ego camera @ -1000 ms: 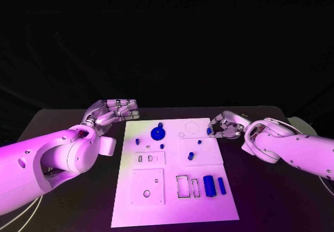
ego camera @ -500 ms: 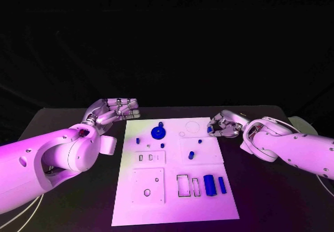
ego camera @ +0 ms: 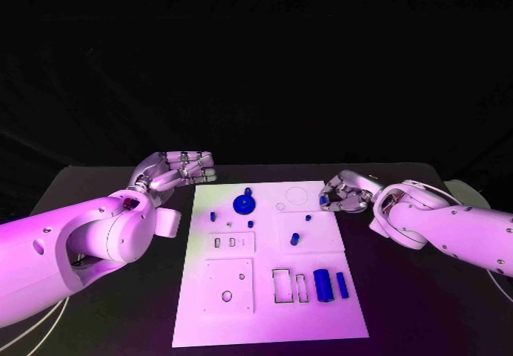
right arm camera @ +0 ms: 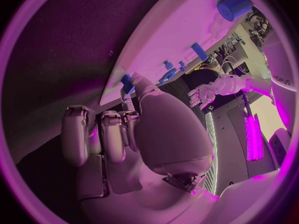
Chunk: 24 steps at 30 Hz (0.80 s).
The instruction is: Assemble the parts on the task board
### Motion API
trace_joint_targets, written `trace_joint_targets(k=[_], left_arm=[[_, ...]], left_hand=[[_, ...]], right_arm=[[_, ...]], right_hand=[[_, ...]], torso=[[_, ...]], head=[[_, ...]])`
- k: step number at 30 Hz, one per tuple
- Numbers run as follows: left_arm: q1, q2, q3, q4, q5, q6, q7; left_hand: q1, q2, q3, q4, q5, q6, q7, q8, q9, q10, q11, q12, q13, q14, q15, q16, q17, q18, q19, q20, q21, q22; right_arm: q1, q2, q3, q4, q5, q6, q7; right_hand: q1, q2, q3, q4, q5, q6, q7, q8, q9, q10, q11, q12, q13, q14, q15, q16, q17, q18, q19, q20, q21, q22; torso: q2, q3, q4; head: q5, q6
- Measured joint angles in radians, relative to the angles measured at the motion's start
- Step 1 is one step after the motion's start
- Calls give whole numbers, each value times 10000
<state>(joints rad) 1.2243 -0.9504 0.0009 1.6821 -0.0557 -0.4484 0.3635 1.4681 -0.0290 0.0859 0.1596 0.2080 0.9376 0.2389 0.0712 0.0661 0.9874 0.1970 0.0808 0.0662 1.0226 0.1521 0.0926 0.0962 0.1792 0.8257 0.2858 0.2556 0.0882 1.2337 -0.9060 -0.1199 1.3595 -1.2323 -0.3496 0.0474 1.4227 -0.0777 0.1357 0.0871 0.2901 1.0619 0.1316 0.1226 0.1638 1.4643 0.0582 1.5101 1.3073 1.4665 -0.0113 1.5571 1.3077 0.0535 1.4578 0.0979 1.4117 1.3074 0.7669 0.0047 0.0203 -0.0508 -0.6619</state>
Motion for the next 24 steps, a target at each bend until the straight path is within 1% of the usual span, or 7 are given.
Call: trace_joint_targets(k=[7,8,11,15,19,22,24], left_arm=[[0,3,0,-8,0,0,-6],[0,2,0,-11,0,0,-6],[0,1,0,-21,0,0,-8],[0,-1,0,-43,0,1,-10],[0,6,0,-70,0,2,-13],[0,32,0,-105,0,4,-18],[0,50,0,-127,0,7,-23]], left_hand=[[0,0,0,0,0,0,0,0,0,0,0,0,0,0,0,0,0,0,0,0,0,1],[0,0,0,0,0,0,0,0,0,0,0,0,0,0,0,0,0,0,0,0,0,0],[0,0,0,0,0,0,0,0,0,0,0,0,0,0,0,0,0,0,0,0,0,1],[0,0,0,0,0,0,0,0,0,0,0,0,0,0,0,0,0,0,0,0,0,1],[0,0,0,0,0,0,0,0,0,0,0,0,0,0,0,0,0,0,0,0,0,1],[0,0,0,0,0,0,0,0,0,0,0,0,0,0,0,0,0,-1,0,0,0,1],[0,0,0,0,0,0,0,0,0,0,0,0,0,0,0,0,0,0,0,0,0,-4]], right_arm=[[8,3,6,0,-59,4,-20],[10,4,7,4,-70,-4,-23],[11,8,7,25,-108,-39,-30],[10,6,3,123,-172,-157,-61],[56,-57,17,453,-203,-330,-151],[219,-89,43,786,-181,-439,-275],[314,-95,59,1026,-167,-501,-368]], right_hand=[[-38,69,167,-87,-23,430,-186,209,35,6,-190,38,0,-5,-136,0,-1,0,83,-91,30,-1],[-51,84,196,-109,-25,477,-197,273,38,33,-256,38,0,-2,-183,0,-1,0,70,-145,31,-1],[-41,126,238,-97,-44,499,-175,364,39,19,-309,78,0,2,-253,0,-1,0,104,-179,75,-1],[-24,213,302,-138,-3,500,-174,434,37,0,-359,78,0,0,-251,0,-1,0,70,-215,114,0],[-26,267,313,-130,0,499,-175,433,35,0,-359,78,0,0,-322,0,-2,1,105,-251,114,7],[-13,306,407,-142,0,498,-176,433,32,0,-359,78,0,0,-321,0,-2,1,79,-277,114,7],[-27,319,412,-140,-1,497,-178,434,31,0,-359,78,0,0,-321,0,-1,1,71,-287,114,7]], torso=[[0,0,5],[0,0,6],[-1,2,6],[-3,3,5],[-15,3,1],[-38,0,6],[-61,-12,10]], head=[[1,-35],[1,-38],[6,-46],[15,-55],[33,-71],[34,-84],[28,-94]])
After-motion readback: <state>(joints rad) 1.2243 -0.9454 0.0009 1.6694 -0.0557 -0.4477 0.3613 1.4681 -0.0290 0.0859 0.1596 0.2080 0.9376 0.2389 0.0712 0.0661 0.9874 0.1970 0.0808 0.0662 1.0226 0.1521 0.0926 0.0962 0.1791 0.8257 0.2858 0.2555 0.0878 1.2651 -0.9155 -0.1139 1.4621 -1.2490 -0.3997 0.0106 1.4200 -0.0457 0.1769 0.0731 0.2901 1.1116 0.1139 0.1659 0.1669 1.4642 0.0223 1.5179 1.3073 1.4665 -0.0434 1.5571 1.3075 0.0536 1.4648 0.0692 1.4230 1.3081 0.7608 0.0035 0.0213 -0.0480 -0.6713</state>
